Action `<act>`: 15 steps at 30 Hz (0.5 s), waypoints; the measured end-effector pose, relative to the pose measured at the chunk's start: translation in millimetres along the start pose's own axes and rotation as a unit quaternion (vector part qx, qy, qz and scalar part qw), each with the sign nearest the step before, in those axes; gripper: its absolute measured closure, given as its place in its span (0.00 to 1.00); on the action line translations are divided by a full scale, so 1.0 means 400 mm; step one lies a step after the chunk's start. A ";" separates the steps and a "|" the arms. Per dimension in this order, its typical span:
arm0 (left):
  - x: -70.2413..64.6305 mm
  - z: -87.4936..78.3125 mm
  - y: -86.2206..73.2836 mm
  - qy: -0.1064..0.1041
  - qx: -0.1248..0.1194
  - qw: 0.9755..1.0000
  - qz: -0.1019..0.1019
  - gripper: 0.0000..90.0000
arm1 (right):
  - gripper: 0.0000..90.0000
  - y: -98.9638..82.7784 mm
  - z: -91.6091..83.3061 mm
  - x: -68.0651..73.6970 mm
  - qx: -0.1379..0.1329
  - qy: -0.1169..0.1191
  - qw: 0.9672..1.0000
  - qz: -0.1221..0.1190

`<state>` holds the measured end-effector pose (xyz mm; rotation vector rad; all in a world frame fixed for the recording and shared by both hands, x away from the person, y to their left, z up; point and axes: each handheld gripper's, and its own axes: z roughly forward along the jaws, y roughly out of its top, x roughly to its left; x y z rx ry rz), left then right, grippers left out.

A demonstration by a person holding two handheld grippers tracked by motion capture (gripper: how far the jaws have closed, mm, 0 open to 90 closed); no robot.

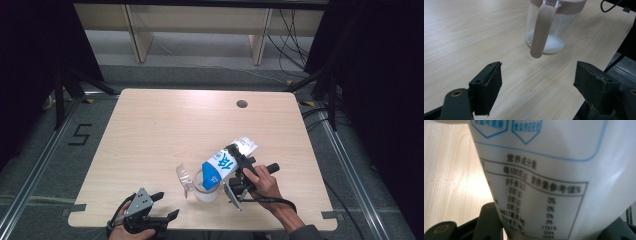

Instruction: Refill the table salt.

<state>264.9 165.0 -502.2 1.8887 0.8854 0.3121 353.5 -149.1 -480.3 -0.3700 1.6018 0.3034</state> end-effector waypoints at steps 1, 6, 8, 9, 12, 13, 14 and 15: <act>0.000 0.000 0.000 0.000 0.000 1.000 0.000 0.24 | 0.56 0.000 0.000 0.000 -0.001 -0.001 1.000 0.001; 0.000 0.000 0.000 0.000 0.000 1.000 0.000 0.24 | 0.56 -0.001 0.000 -0.001 0.000 -0.002 1.000 0.000; -0.001 -0.001 0.000 0.003 0.001 1.000 0.000 0.24 | 0.56 -0.001 0.000 -0.001 0.000 -0.002 1.000 0.002; 0.000 0.000 0.000 0.000 0.000 1.000 0.000 0.24 | 0.56 -0.002 0.001 0.000 -0.004 -0.006 1.000 0.002; 0.000 0.000 0.000 0.000 0.000 1.000 0.000 0.24 | 0.56 -0.002 0.001 0.000 -0.004 -0.006 1.000 0.002; 0.000 0.000 0.000 0.000 0.000 1.000 0.000 0.24 | 0.56 -0.002 0.000 -0.002 -0.001 -0.003 1.000 0.001; 0.000 0.000 0.000 -0.001 0.000 1.000 0.000 0.24 | 0.56 -0.002 0.000 -0.001 0.000 -0.003 1.000 0.000; 0.000 0.000 0.000 -0.001 0.000 1.000 0.001 0.24 | 0.56 -0.002 0.000 -0.001 0.000 -0.003 1.000 0.000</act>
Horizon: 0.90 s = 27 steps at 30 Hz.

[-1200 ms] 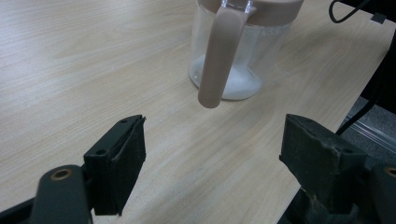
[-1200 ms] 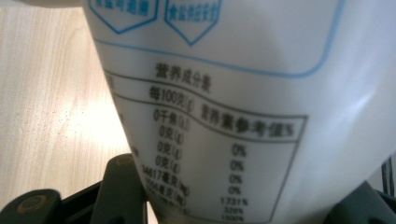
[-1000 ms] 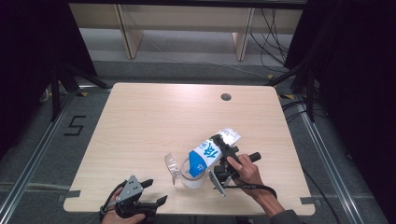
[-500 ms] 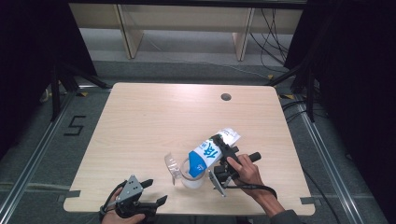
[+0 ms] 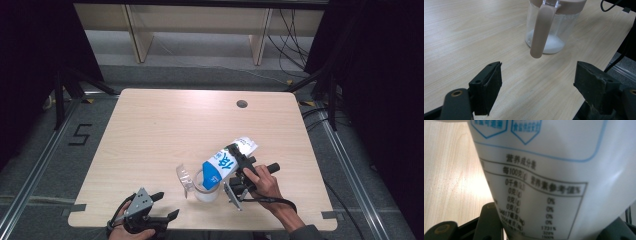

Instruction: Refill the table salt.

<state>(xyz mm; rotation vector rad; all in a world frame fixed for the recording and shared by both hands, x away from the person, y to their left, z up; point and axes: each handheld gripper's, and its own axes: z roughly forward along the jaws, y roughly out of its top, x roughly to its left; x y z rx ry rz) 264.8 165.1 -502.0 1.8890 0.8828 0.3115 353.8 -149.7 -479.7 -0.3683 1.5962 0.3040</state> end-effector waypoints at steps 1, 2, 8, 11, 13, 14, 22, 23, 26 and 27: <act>0.000 0.000 0.000 0.000 0.000 1.000 -0.001 0.24 | 0.56 0.000 0.000 -0.001 -0.001 0.000 1.000 -0.002; 0.000 0.000 0.000 0.000 0.000 1.000 0.000 0.24 | 0.56 0.000 0.001 0.000 -0.004 -0.003 1.000 -0.001; 0.000 0.000 0.000 0.000 0.000 1.000 -0.001 0.24 | 0.56 -0.001 0.001 0.000 -0.004 -0.005 1.000 -0.004; 0.002 -0.001 0.001 -0.001 0.002 1.000 0.010 0.24 | 0.56 -0.001 0.001 -0.006 -0.003 0.001 1.000 -0.016; 0.004 -0.001 0.002 -0.001 0.002 1.000 0.015 0.24 | 0.56 -0.001 0.001 -0.006 -0.002 0.001 1.000 -0.015; 0.004 -0.002 0.002 -0.001 0.002 1.000 0.016 0.24 | 0.56 -0.001 0.001 -0.006 -0.002 0.001 1.000 -0.016; 0.004 -0.001 0.001 -0.001 0.002 1.000 0.014 0.24 | 0.57 0.000 0.000 -0.001 0.000 -0.002 1.000 -0.007; 0.004 -0.001 0.002 -0.001 0.002 1.000 0.016 0.24 | 0.57 0.001 -0.002 -0.002 0.005 0.001 1.000 -0.010; 0.003 -0.001 0.001 -0.001 0.002 1.000 0.012 0.24 | 0.57 0.001 -0.002 -0.002 0.005 0.001 1.000 -0.009; 0.004 -0.001 0.001 -0.001 0.002 1.000 0.013 0.24 | 0.57 0.002 -0.002 -0.002 0.005 0.001 1.000 -0.008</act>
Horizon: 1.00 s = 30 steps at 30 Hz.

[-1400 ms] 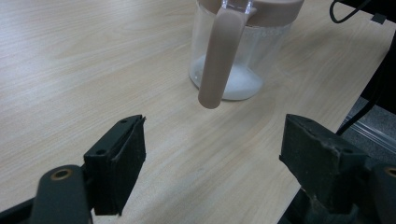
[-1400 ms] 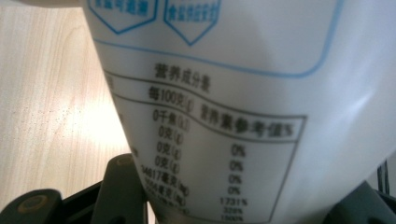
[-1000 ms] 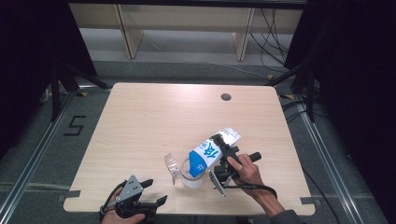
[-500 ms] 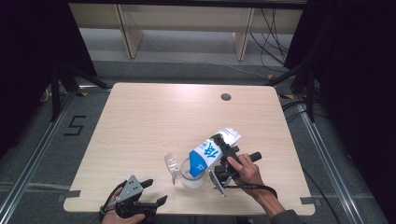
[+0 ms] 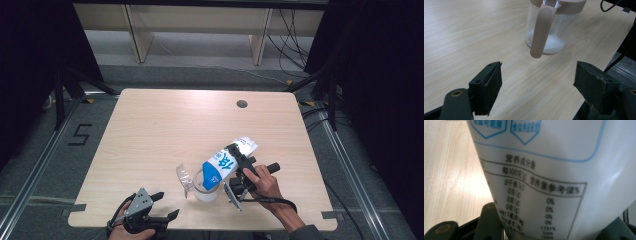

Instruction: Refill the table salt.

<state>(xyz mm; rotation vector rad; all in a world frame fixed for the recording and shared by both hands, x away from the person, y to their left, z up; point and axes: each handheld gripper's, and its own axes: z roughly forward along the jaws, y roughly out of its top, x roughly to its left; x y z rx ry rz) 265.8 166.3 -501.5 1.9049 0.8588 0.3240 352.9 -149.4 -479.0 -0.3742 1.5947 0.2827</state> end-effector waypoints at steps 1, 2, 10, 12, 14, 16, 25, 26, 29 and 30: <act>0.000 0.000 0.000 0.000 0.000 1.000 0.001 0.24 | 0.57 0.000 0.000 0.000 0.000 0.000 1.000 0.000; 0.000 0.000 0.000 0.000 0.000 1.000 0.001 0.24 | 0.57 0.000 0.000 0.000 0.000 0.000 1.000 0.000; -0.003 0.001 -0.001 0.001 0.000 1.000 -0.011 0.24 | 0.57 -0.001 0.001 0.001 -0.005 -0.002 1.000 -0.001; -0.003 0.002 -0.001 0.002 -0.002 1.000 -0.014 0.24 | 0.57 -0.001 0.002 0.001 -0.006 -0.002 1.000 -0.003; -0.004 0.000 -0.001 0.005 0.000 1.000 -0.013 0.24 | 0.58 -0.002 0.001 -0.003 -0.002 0.002 1.000 -0.014; -0.003 0.001 -0.001 0.001 -0.001 1.000 -0.013 0.24 | 0.57 -0.004 0.003 -0.001 -0.010 -0.005 1.000 -0.008; -0.003 0.001 -0.001 0.002 -0.001 1.000 -0.012 0.24 | 0.58 -0.002 0.003 0.001 -0.007 -0.008 1.000 0.000; -0.003 0.000 -0.001 0.002 0.000 1.000 -0.012 0.24 | 0.58 -0.002 0.001 0.001 -0.001 -0.003 1.000 0.002; -0.003 0.001 -0.001 0.002 -0.001 1.000 -0.013 0.24 | 0.58 -0.003 0.002 0.004 -0.003 -0.010 1.000 0.000; -0.003 0.001 -0.001 0.002 -0.001 1.000 -0.013 0.24 | 0.58 -0.002 0.001 0.003 -0.001 -0.004 1.000 -0.003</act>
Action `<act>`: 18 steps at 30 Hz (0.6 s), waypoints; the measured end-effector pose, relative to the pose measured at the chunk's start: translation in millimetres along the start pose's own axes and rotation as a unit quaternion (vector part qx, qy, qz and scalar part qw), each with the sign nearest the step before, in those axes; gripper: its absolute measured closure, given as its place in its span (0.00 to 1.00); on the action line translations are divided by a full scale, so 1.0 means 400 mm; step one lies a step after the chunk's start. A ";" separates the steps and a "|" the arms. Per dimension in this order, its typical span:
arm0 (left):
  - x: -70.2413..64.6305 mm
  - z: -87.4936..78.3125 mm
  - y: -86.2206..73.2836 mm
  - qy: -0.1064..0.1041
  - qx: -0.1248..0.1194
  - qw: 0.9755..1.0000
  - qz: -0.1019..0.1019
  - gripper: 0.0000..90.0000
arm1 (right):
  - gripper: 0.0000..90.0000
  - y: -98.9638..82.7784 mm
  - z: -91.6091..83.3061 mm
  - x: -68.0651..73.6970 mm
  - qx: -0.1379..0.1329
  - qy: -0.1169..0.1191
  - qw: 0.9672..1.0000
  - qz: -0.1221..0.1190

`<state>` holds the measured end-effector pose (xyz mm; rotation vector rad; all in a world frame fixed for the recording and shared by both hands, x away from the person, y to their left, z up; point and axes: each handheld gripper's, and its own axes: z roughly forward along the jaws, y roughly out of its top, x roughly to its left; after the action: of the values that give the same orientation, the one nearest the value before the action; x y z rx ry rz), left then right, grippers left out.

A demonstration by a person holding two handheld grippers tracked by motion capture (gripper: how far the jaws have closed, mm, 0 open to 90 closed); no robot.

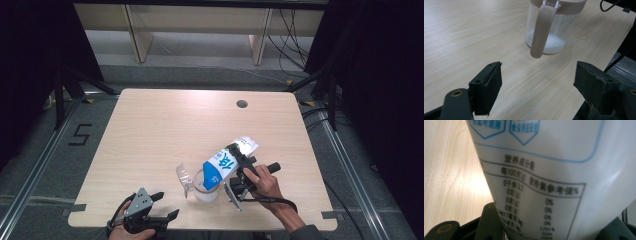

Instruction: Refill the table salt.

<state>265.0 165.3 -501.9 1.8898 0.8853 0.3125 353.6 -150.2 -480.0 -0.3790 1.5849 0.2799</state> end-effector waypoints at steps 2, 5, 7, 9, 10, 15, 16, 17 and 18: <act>-0.001 0.000 0.000 -0.001 0.000 1.000 0.000 0.24 | 0.58 0.002 -0.002 0.000 0.007 0.003 1.000 0.000; 0.000 0.000 0.000 -0.001 0.001 1.000 0.001 0.24 | 0.59 0.001 -0.002 -0.002 0.005 0.003 1.000 0.001; 0.000 0.001 -0.001 0.000 -0.001 1.000 0.000 0.24 | 0.59 0.002 -0.002 -0.003 0.007 0.001 1.000 0.003; 0.002 0.000 0.000 0.000 0.004 1.000 0.011 0.24 | 0.59 0.002 -0.001 -0.003 0.007 0.001 1.000 0.002; 0.001 0.000 0.000 0.000 0.004 1.000 0.006 0.24 | 0.59 0.001 -0.001 -0.006 0.004 0.003 1.000 -0.009; 0.000 0.000 0.000 0.001 0.002 1.000 0.001 0.24 | 0.59 0.002 -0.002 -0.003 0.005 0.005 1.000 -0.006; 0.000 0.001 -0.001 0.000 -0.002 1.000 0.000 0.24 | 0.59 0.002 -0.002 -0.003 0.005 0.005 1.000 -0.005; 0.000 0.000 0.000 0.000 0.003 1.000 0.003 0.24 | 0.59 0.003 -0.003 -0.003 0.006 0.005 1.000 -0.005; -0.001 0.002 0.000 0.000 -0.001 1.000 0.000 0.24 | 0.59 0.003 0.000 -0.012 -0.003 0.001 1.000 -0.027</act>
<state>265.0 164.6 -502.2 1.8887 0.8848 0.3123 353.0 -148.7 -475.2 -0.4263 1.5725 0.2423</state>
